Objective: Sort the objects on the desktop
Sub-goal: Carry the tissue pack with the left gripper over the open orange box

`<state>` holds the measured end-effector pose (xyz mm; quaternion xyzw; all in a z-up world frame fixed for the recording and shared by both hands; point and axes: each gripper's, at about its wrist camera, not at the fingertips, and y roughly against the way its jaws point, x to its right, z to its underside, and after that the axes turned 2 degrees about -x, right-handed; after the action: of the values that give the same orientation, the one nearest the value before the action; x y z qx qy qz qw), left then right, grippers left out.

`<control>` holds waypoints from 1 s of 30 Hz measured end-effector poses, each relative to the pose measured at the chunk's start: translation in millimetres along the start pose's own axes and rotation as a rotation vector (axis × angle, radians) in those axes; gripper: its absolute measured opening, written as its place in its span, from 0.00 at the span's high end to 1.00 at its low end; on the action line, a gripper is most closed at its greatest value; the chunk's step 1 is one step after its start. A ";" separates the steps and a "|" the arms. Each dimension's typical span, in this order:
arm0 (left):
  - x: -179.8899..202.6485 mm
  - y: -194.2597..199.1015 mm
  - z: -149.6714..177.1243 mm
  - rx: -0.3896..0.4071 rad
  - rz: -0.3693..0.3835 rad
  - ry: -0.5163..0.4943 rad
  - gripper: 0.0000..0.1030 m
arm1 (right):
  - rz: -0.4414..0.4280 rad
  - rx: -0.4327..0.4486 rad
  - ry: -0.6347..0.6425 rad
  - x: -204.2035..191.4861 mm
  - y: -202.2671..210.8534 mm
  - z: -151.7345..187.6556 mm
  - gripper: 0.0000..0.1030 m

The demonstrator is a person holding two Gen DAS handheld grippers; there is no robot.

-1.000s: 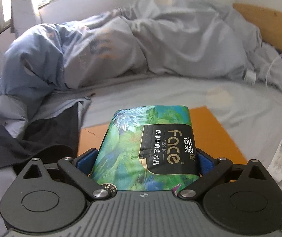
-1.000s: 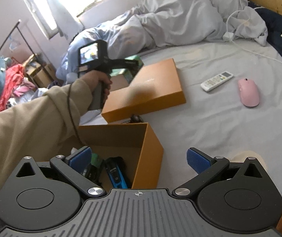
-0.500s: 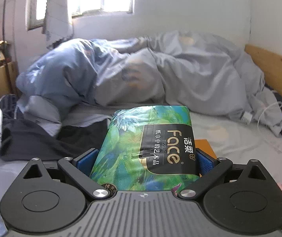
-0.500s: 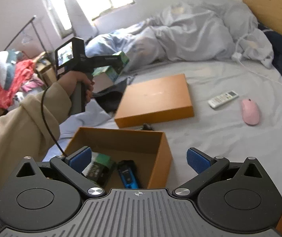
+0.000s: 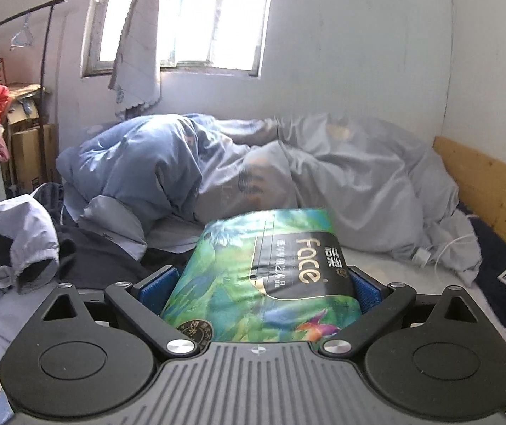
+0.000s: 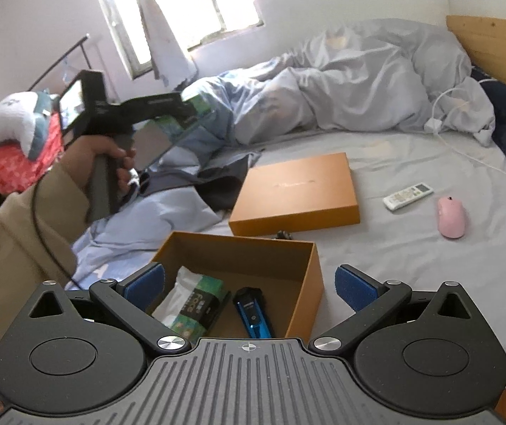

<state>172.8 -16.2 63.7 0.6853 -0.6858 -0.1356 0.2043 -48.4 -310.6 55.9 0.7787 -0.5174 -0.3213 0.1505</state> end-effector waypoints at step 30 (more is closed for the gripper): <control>-27.8 133.3 93.7 0.059 0.037 -0.028 0.04 | 0.049 0.010 0.006 -4.2 25.7 31.1 0.00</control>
<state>10.6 5.9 40.8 0.6761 -0.7049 -0.1212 0.1768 -88.1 -314.5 48.6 0.7675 -0.5374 -0.3127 0.1562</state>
